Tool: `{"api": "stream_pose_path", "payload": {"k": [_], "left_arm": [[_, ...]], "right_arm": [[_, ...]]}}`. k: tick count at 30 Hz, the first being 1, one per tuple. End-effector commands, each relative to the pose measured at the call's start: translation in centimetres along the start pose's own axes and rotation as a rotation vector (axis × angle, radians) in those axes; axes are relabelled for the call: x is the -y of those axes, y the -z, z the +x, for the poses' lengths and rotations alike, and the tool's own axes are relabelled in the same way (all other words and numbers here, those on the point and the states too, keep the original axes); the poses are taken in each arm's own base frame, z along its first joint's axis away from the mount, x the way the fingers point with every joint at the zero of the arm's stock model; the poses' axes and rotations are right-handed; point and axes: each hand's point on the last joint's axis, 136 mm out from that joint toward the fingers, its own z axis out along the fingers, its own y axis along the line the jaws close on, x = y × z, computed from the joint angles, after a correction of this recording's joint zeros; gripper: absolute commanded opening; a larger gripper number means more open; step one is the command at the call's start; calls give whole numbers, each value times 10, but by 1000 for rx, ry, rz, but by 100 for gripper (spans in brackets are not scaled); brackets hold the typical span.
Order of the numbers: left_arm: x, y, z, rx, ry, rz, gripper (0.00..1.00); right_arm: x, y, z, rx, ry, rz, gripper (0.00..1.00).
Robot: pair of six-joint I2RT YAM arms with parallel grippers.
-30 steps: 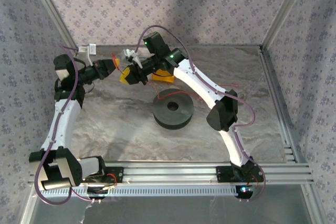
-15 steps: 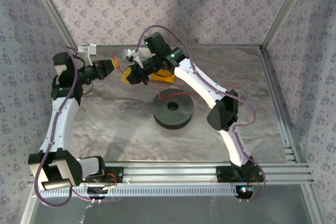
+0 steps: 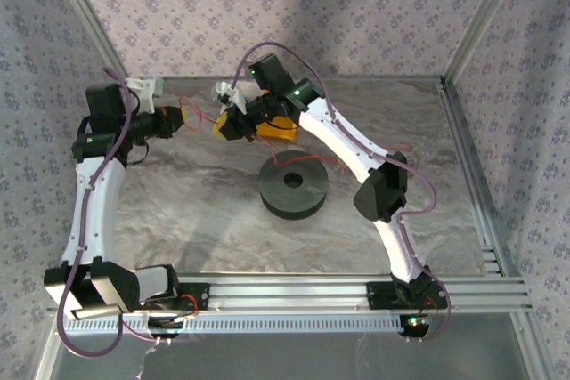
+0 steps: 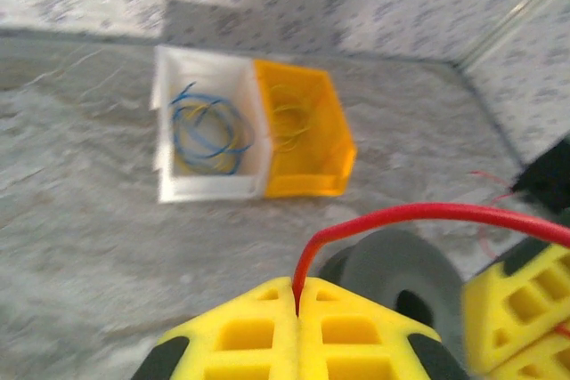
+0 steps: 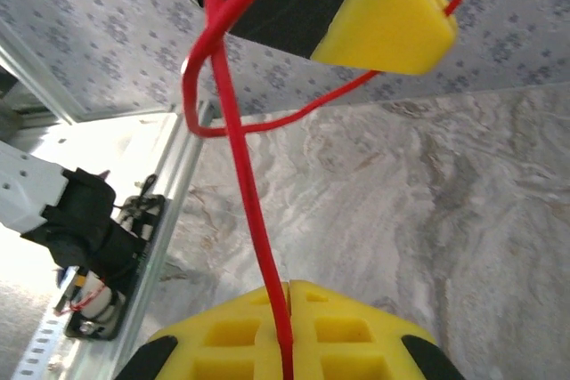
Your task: Wrap the cables
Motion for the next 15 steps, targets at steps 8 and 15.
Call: {"api": "stream_pose_path", "payload": {"k": [8, 15], "left_arm": [[-51, 18, 21, -148, -109, -337, 0], [-71, 26, 29, -240, -219, -518, 0]], "right_arm": [[32, 54, -19, -41, 77, 350, 0], [45, 73, -20, -63, 124, 514, 0]]}}
